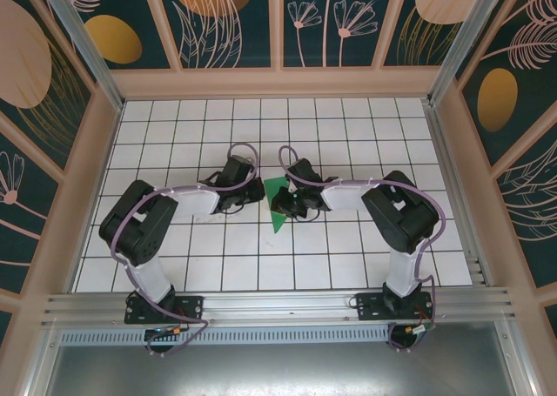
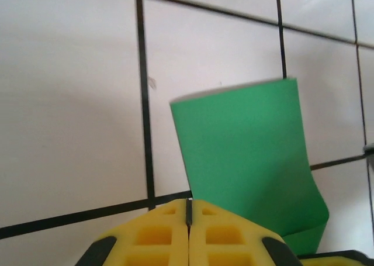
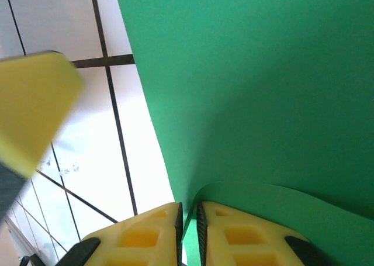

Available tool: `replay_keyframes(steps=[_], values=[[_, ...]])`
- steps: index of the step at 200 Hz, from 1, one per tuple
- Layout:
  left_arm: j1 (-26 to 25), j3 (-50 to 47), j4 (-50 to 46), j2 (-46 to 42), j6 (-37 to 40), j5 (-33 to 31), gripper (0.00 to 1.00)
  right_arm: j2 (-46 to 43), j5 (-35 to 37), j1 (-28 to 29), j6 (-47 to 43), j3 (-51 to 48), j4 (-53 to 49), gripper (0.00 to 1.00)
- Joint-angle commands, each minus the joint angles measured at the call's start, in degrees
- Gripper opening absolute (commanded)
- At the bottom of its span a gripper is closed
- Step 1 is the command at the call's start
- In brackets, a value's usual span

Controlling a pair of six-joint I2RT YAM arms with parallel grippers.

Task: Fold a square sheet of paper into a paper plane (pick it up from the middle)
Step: Third fold the triangle at the center of the table.

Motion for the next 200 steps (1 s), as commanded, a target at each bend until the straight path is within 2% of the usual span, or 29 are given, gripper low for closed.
replay_keyframes(steps=[1,40,75,117,140,163,200], values=[[1.9,-2.2,-2.8,-4.5,-4.8,-3.7,0.11,1.9,2.1,-0.1,-0.1,0.2,-2.4,0.23],[2.4,-4.9,-1.5,-8.3,-6.1,-2.2,0.2,1.8,2.3,-0.1,0.0,0.0,-2.3,0.33],[2.3,-6.9,1.2,-10.0,-6.6,1.4,0.26,1.4,2.6,-0.3,0.3,-0.6,-2.1,0.34],[2.3,-9.0,5.5,-9.7,-8.4,6.5,0.27,0.9,2.3,-0.6,0.6,-1.7,-1.1,0.35],[2.3,-10.3,8.3,-9.1,-9.9,8.8,0.26,0.5,2.2,-0.9,0.7,-2.3,-0.5,0.32],[2.3,-11.2,10.0,-8.6,-10.9,9.9,0.23,0.0,1.6,-1.0,0.1,-3.1,0.7,0.19],[2.1,-11.8,11.4,-8.5,-11.1,11.2,0.18,-0.5,1.6,-1.2,0.0,-3.8,1.1,0.15]])
